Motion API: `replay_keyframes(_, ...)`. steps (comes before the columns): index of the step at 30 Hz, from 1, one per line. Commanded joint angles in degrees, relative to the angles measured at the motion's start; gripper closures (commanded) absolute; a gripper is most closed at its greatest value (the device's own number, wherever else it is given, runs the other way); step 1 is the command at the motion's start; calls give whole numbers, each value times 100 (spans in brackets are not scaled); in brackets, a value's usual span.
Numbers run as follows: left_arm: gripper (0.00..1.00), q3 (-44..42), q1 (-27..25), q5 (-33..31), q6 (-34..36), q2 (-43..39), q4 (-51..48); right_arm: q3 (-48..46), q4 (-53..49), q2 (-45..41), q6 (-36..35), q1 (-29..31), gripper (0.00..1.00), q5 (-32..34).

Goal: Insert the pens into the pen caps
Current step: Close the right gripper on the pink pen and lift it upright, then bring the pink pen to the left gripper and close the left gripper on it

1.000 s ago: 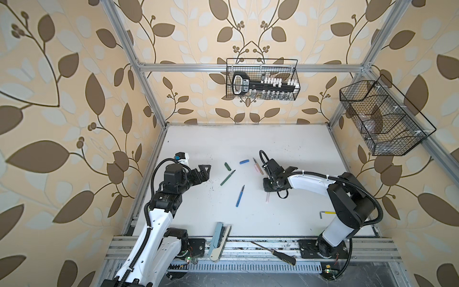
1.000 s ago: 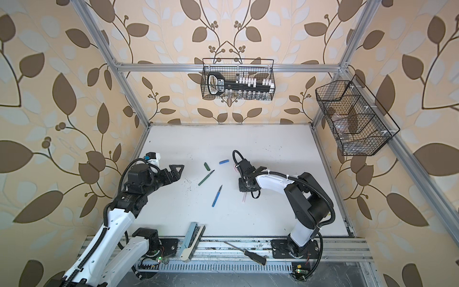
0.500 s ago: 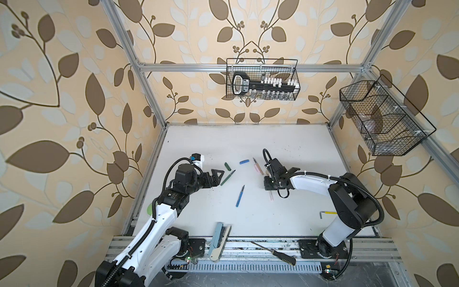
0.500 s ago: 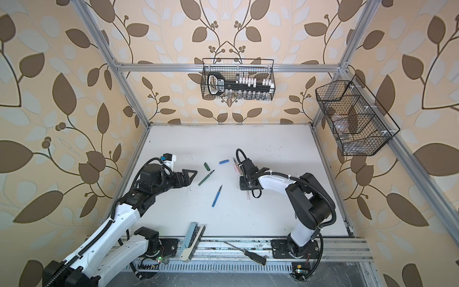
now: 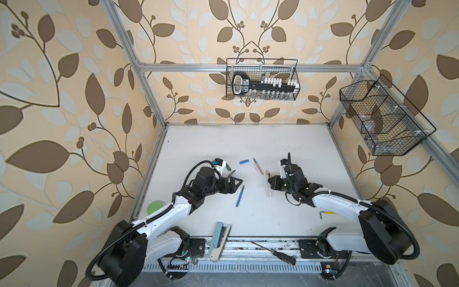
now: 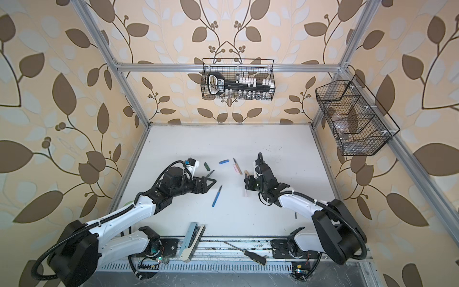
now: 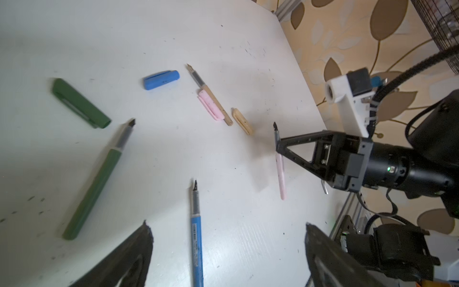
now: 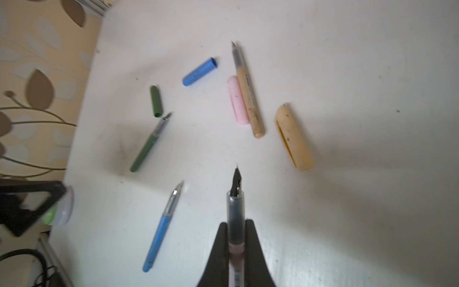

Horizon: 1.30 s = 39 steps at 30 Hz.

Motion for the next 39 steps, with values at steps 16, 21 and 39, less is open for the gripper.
replay_keyframes(16, 22, 1117, -1037, 881, -485, 2245, 2107, -664, 1989, -639, 999, -58, 100, -747)
replay_keyframes(21, 29, 1296, -1046, 952, -506, 2326, 2015, -725, 2131, -666, 1059, 35, 100, -752)
replay_keyframes(39, 49, 1804, -1108, 1325, -481, 2727, 1548, -888, 2511, -809, 1197, 102, 100, -679)
